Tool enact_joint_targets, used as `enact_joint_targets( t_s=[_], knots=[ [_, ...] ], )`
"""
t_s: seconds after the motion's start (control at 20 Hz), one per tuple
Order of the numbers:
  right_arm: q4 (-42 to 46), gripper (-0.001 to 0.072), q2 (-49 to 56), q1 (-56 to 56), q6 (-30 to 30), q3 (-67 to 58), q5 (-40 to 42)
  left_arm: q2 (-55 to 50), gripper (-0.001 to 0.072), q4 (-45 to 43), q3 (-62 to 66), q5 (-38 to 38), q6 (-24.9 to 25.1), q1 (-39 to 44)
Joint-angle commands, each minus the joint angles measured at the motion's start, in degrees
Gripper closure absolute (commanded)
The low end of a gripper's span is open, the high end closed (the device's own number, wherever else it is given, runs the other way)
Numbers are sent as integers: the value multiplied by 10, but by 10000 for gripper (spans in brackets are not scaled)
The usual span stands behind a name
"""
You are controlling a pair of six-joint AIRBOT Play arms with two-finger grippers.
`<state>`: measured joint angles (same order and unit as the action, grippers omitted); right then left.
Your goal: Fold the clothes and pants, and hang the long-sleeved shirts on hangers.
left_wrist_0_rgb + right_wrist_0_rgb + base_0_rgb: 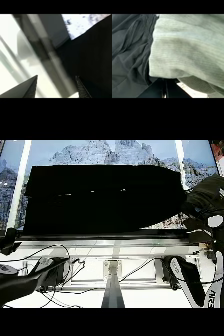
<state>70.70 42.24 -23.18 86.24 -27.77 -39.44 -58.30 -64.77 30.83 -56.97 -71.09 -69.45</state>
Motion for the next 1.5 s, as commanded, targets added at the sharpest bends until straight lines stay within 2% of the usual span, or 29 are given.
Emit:
enact_joint_targets(
  t_s=[0.0, 0.15, 0.25, 0.35, 0.45, 0.85, 1.05, 1.2, 1.45],
  knots=[
    [1, 695, -1, 0, -15, 0, -2, -34, 199, 95, -23, 28, 51, -6],
    [2, 695, -1, 0, -25, 0, -2, -71, 265, 165, -23, 47, 109, -6],
    [2, 695, -1, 0, -44, 0, -9, -83, 384, 190, -22, 59, 136, -6],
    [2, 695, -1, 0, -52, -4, -26, -84, 566, 216, -17, 70, 174, -6],
    [2, 695, -1, 0, -66, -12, -45, -84, 698, 225, -3, 70, 189, -6],
    [2, 695, -1, 0, -80, -107, -142, -76, 698, 226, 132, -25, 188, -6],
    [3, 695, -1, 0, -80, -148, -273, -40, 698, 227, 162, -37, 189, -8],
    [18, 696, -5, 0, -80, -148, -387, -27, 699, 176, 162, -37, 188, -8],
    [36, 696, -85, 0, -76, -148, -464, -27, 698, 149, 162, -37, 189, -8]
  ],
)
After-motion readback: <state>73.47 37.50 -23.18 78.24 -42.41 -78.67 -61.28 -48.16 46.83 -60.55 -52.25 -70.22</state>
